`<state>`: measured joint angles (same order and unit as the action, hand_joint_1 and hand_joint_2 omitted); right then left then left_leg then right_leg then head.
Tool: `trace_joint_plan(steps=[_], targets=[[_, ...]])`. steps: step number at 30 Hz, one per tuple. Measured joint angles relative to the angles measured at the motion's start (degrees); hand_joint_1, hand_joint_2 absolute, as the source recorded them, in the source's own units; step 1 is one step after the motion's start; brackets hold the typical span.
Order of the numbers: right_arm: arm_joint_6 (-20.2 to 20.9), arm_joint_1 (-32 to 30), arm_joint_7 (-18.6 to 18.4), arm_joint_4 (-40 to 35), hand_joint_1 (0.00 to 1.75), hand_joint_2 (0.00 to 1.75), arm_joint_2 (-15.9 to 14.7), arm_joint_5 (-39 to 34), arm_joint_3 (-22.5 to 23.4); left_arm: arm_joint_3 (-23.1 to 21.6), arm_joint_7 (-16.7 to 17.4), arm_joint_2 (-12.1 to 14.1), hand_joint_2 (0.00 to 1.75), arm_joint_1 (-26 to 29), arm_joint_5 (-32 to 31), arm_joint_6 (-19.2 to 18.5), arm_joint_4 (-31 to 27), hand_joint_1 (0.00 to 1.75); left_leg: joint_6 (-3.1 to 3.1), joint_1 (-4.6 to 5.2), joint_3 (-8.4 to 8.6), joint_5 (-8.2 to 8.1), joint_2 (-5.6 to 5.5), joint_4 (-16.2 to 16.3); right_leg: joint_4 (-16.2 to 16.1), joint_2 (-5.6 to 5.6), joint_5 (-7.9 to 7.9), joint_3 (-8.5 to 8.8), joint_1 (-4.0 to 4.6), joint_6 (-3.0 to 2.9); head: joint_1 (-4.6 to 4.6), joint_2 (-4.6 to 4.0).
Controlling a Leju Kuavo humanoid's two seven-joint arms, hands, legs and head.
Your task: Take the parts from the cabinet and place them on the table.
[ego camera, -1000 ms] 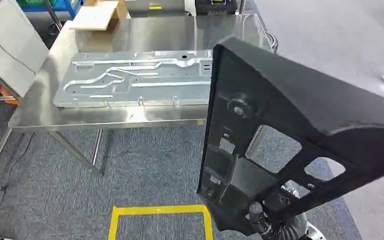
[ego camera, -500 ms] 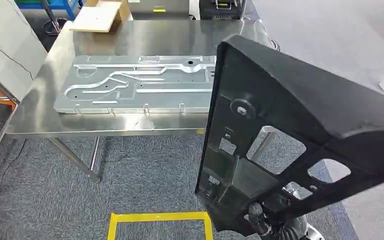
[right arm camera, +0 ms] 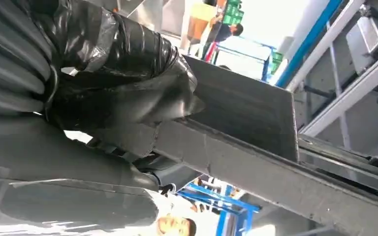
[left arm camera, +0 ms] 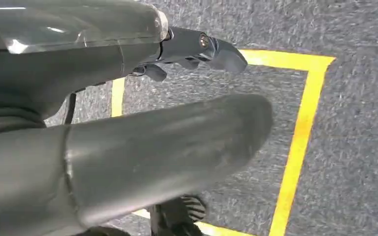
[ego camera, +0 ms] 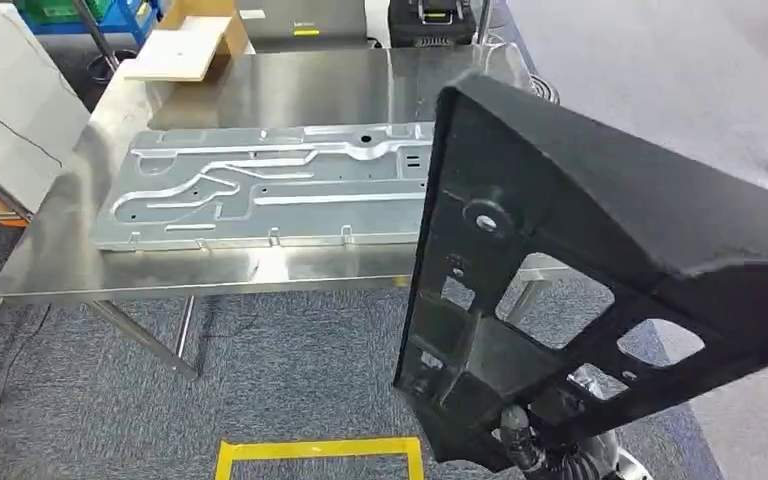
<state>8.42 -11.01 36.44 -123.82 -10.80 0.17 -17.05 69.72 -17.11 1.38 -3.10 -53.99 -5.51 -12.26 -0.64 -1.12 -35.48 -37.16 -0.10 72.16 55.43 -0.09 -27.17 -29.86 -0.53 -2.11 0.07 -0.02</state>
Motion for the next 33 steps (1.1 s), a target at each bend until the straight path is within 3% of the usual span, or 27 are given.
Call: trace_joint_plan(steps=[1,2,3,5,6,7,10,12,14,15,16,17,18,20,21,22,23,25,26,27,28,31,32,33], targets=[[0.0,0.0,0.0,0.0,1.75,1.75,0.0,0.0,0.0,0.0,0.0,0.0,0.00,0.2,0.0,0.0,0.0,0.00,-0.16,-0.05,-2.10,0.41,0.01,2.4,0.1,0.07,-0.40,0.38,0.01,0.03,0.00,0.00],[0.0,0.0,0.0,0.0,1.75,1.75,0.0,0.0,0.0,0.0,0.0,-0.1,0.00,0.3,0.0,0.0,0.0,0.00,-0.22,-0.09,-2.33,2.43,0.01,1.4,0.1,0.13,-0.81,0.90,0.01,0.12,0.00,0.00],[0.0,0.0,0.0,0.0,1.75,1.75,0.0,0.0,0.0,0.0,0.0,-0.1,0.00,0.3,0.0,0.0,0.0,0.00,-0.19,-0.12,-1.35,5.31,0.02,-2.0,0.1,0.14,-1.24,1.56,-0.01,0.24,0.00,0.00],[0.1,0.0,-0.1,0.0,1.75,1.75,0.1,0.0,0.0,0.0,-0.1,0.0,0.00,0.2,0.0,0.0,0.0,0.00,-0.03,-0.16,2.40,11.77,0.08,-12.2,0.1,0.12,-2.30,3.03,-0.10,0.79,0.00,0.00],[0.2,0.1,-0.1,0.0,1.75,1.75,0.1,0.0,0.0,0.0,-0.1,-0.1,0.00,0.3,-0.1,0.0,0.0,0.00,0.13,-0.07,3.41,11.59,0.08,-14.4,0.2,0.14,-2.85,3.32,0.19,1.29,0.02,0.00],[0.3,0.0,-0.2,0.0,1.75,1.75,0.1,0.0,0.0,0.1,-0.1,-0.1,0.00,0.1,-0.1,-0.1,0.0,0.00,0.68,0.09,3.70,11.01,-0.03,-15.1,0.3,0.31,-3.25,3.17,0.31,1.66,0.00,0.00],[0.4,0.0,-0.2,0.0,1.75,1.75,0.1,0.0,0.0,0.1,-0.2,-0.1,0.00,0.3,-0.1,-0.1,0.0,0.00,1.87,0.16,3.71,10.61,-0.14,-15.2,0.8,0.27,-2.94,3.39,0.27,2.53,0.02,0.00],[0.4,0.1,-0.2,0.0,1.75,1.75,0.1,0.0,0.0,0.2,-0.2,-0.2,0.00,0.2,-0.1,-0.1,0.0,0.00,2.55,-0.06,4.66,10.38,-0.14,-15.5,3.6,0.17,-4.55,2.43,0.04,3.05,0.02,0.00],[0.3,0.1,-0.2,0.0,1.75,1.75,0.1,0.0,0.1,0.4,-0.3,-0.2,0.00,0.1,-0.2,-0.1,0.0,0.00,2.92,0.00,5.02,9.91,-0.15,-15.5,12.5,0.15,-8.76,-2.92,-0.02,3.41,0.02,0.00],[0.2,-0.1,-0.2,0.0,1.75,1.75,0.1,0.0,0.1,0.4,-0.3,-0.2,0.00,0.1,-0.2,-0.2,0.0,0.00,2.96,0.06,5.20,9.60,-0.17,-15.5,16.8,0.15,-10.13,-5.94,-0.01,3.51,0.02,0.00],[0.1,-0.1,-0.2,0.0,1.75,1.75,0.1,0.0,0.1,0.4,-0.3,-0.2,0.00,0.2,-0.3,-0.2,0.0,0.00,2.94,0.15,5.52,9.28,-0.19,-15.5,19.3,0.15,-10.29,-8.06,-0.01,3.40,0.02,0.00],[0.0,-0.1,-0.2,0.0,1.75,1.75,0.1,0.0,0.1,0.4,-0.3,-0.2,0.00,0.3,-0.5,-0.2,0.0,0.00,2.90,0.25,6.05,8.87,-0.23,-15.5,19.1,0.15,-8.91,-8.92,0.01,3.08,0.02,0.00],[0.0,-0.1,-0.2,0.0,1.75,1.75,0.1,0.0,0.1,0.5,-0.3,-0.2,0.00,0.3,-0.5,-0.2,0.0,0.00,2.87,0.42,6.77,8.42,-0.29,-15.5,16.2,0.15,-6.12,-8.41,0.27,2.70,0.02,0.00],[0.0,-0.1,-0.2,0.0,1.75,1.75,0.1,0.0,0.1,0.5,-0.3,-0.2,0.00,0.3,-0.6,-0.2,0.0,0.00,2.80,0.80,8.64,7.51,-0.34,-16.0,5.8,0.15,1.28,-4.71,0.89,1.21,0.02,0.00],[0.0,0.0,-0.2,0.0,1.75,1.75,0.1,0.0,0.1,0.5,-0.3,-0.4,0.00,0.3,-0.6,-0.2,0.0,0.00,2.84,0.57,9.00,7.24,-0.35,-16.5,2.7,0.04,2.56,-3.53,1.39,0.10,0.02,0.00],[0.0,0.0,-0.2,0.0,1.75,1.75,0.1,0.0,0.1,0.5,-0.4,-0.9,0.00,0.2,-0.6,-0.2,0.1,0.00,2.42,0.73,9.52,7.11,-0.49,-16.7,3.4,0.04,-0.13,-4.05,1.88,-0.17,-0.13,0.00],[0.0,0.0,-0.2,-0.1,1.75,1.75,0.1,0.0,0.2,0.5,-0.4,-0.8,0.00,0.1,-0.6,-0.2,0.0,0.00,2.00,0.45,9.13,6.91,-0.37,-16.8,2.1,0.31,-0.13,-3.74,2.21,-0.57,0.02,0.00],[-0.2,0.0,-0.2,-0.1,1.75,1.75,0.1,0.1,0.5,0.6,-0.4,-0.7,0.00,0.2,-0.7,-0.3,0.0,0.00,1.17,0.81,10.10,7.89,-0.20,-16.1,1.0,0.35,1.26,-3.03,2.05,-1.40,-0.04,0.00],[-0.3,0.1,-0.2,-0.1,1.75,1.75,0.0,0.1,0.7,0.6,-0.4,-0.6,0.00,0.0,-0.7,-0.3,0.0,0.00,0.98,1.18,10.50,7.67,-0.19,-15.9,0.5,0.41,1.79,-1.83,1.26,-1.15,-0.02,0.00],[-0.4,0.5,-0.2,-0.1,1.75,1.75,0.0,0.0,1.0,0.6,-0.5,-0.7,0.00,0.0,-0.9,-0.3,0.1,0.00,1.07,0.91,10.02,6.32,-0.19,-14.1,0.1,0.18,1.73,-1.08,1.01,-1.06,0.00,0.00],[-0.4,1.2,-0.2,-0.1,1.75,1.75,0.0,-0.3,1.5,0.6,-0.6,-0.7,0.00,-0.3,-1.2,-0.6,0.1,0.00,0.93,0.83,8.11,4.77,-0.19,-10.7,0.1,0.18,1.54,-0.93,0.90,-1.26,-0.04,0.00],[-0.3,3.7,-0.7,-0.1,1.75,1.75,-0.1,-1.8,3.6,0.6,-0.6,-0.5,0.00,-0.4,-1.3,-0.7,0.0,0.00,0.28,0.58,-0.06,-0.90,-0.18,1.2,0.1,0.29,0.73,-0.46,0.82,-1.01,-0.13,0.00],[-0.3,4.1,-0.9,-0.1,1.75,1.75,-0.1,-2.1,4.2,0.6,-0.6,-0.5,0.00,-0.2,-1.4,-0.8,0.0,0.00,0.20,0.49,-1.23,-0.37,-0.17,1.6,0.1,0.31,0.31,0.02,0.77,-0.87,-0.11,0.00],[-0.2,4.4,-1.1,0.0,1.75,1.75,-0.2,-2.3,4.7,0.6,-0.6,-0.4,0.00,-0.1,-1.4,-0.8,0.0,0.00,-0.12,0.42,-1.08,1.87,-0.16,-0.8,0.2,0.32,-0.18,0.66,0.73,-0.66,-0.11,0.00]])
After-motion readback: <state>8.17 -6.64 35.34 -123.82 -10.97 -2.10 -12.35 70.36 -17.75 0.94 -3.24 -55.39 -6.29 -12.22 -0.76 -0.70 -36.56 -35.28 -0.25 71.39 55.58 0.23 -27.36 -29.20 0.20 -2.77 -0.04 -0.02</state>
